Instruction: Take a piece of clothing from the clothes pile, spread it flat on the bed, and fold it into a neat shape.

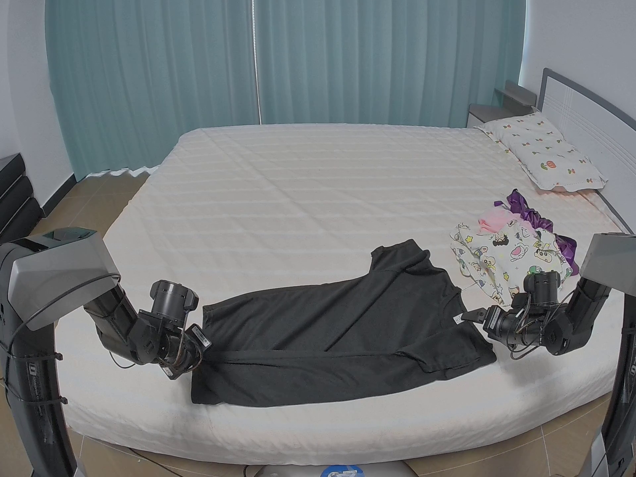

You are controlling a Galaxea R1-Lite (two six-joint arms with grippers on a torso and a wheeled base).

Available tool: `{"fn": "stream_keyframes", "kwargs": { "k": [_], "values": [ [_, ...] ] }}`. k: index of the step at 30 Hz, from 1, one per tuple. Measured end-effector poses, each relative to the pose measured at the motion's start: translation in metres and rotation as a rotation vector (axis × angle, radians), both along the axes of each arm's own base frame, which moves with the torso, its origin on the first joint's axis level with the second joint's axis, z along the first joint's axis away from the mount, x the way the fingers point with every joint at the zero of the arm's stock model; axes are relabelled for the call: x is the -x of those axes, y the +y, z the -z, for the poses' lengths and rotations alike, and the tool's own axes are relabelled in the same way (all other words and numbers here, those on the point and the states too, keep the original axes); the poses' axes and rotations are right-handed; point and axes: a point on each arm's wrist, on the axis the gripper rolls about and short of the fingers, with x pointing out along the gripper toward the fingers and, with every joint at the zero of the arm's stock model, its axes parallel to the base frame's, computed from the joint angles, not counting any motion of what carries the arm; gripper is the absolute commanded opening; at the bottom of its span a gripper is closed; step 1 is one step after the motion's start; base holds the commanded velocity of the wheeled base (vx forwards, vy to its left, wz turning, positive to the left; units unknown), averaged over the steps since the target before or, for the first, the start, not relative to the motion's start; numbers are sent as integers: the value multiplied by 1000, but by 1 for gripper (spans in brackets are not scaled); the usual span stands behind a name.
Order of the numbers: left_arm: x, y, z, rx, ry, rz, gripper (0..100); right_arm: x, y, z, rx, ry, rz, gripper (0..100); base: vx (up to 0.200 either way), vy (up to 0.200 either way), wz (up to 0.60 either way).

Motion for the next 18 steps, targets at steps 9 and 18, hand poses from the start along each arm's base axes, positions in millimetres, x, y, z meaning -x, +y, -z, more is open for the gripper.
{"fn": "stream_keyframes", "kwargs": {
  "k": [9,18],
  "values": [
    [8,3,-19,73,28,31,0,-5,5,-4,-5,-86,-13,100,0,0,0],
    [8,3,-31,112,3,19,0,-10,16,6,-8,-102,-52,100,0,0,0]
  ]
}}
